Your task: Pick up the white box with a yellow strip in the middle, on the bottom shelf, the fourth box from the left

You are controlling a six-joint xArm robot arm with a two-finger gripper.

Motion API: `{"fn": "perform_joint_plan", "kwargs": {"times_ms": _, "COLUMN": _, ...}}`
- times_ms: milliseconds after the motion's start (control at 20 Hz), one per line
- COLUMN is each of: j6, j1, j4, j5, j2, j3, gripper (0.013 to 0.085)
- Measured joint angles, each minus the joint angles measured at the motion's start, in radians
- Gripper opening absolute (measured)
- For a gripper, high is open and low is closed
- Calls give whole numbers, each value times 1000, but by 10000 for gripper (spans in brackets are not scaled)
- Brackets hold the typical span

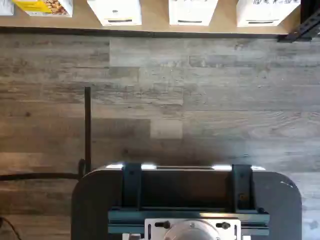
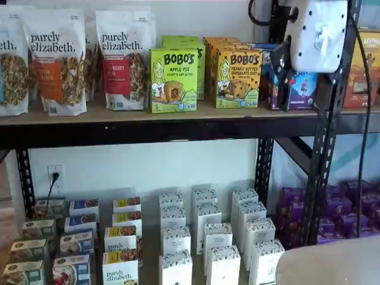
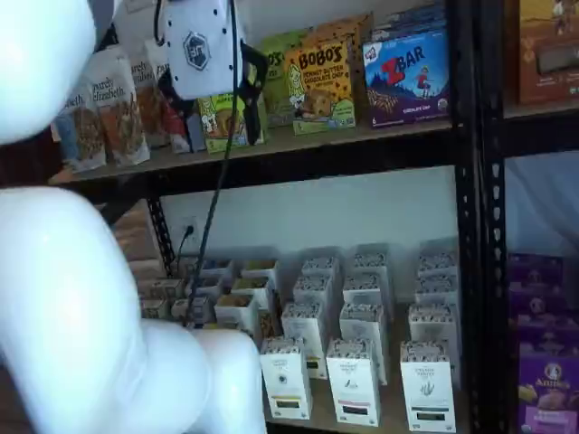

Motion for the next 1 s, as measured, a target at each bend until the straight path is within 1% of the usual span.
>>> {"fn": "perform_joint_plan", "kwargs": {"times_ms": 50, "j6": 7, "j1": 14, "j4": -15, "j5": 4, "j2": 3, "j3": -2, "gripper": 850}}
{"fn": "perform_joint_plan", "kwargs": {"times_ms": 100, "j6": 22, "j1": 47, "j4": -50, "j5": 13, "j2": 8, "j3": -7, "gripper": 850}}
{"fn": "perform_joint_plan", "kwargs": {"times_ms": 150, "j6": 28, "j1": 57, "j4": -61, "j5": 16, "j2": 10, "j3": -8, "gripper": 850}}
{"fn": "perform_joint_plan", "kwargs": {"times_ms": 350, "j6": 36, "j1": 66, "j4": -71, "j5": 11, "j2": 10, "j3": -5, "gripper": 850}}
{"fn": "perform_joint_plan", "kwargs": {"times_ms": 600, "j6": 36, "j1": 61, "j4": -67, "j5": -41, "j2": -9, "j3": 33, "gripper": 850}}
{"fn": "perform_joint_plan", "kwargs": {"times_ms": 800, "j6": 28, "j1": 39, "j4": -32, "j5": -91, "j2": -23, "j3": 92, "gripper": 850}}
{"fn": "perform_joint_plan", "kwargs": {"times_ms": 950, "j6": 41, "j1": 54, "j4": -35, "j5": -142, "j2": -33, "j3": 150, "gripper": 850}}
{"fn": "perform_joint_plan", "kwargs": {"times_ms": 1000, "j6": 41, "j1": 53, "j4": -30, "j5": -154, "j2": -36, "j3": 163, "gripper": 850}}
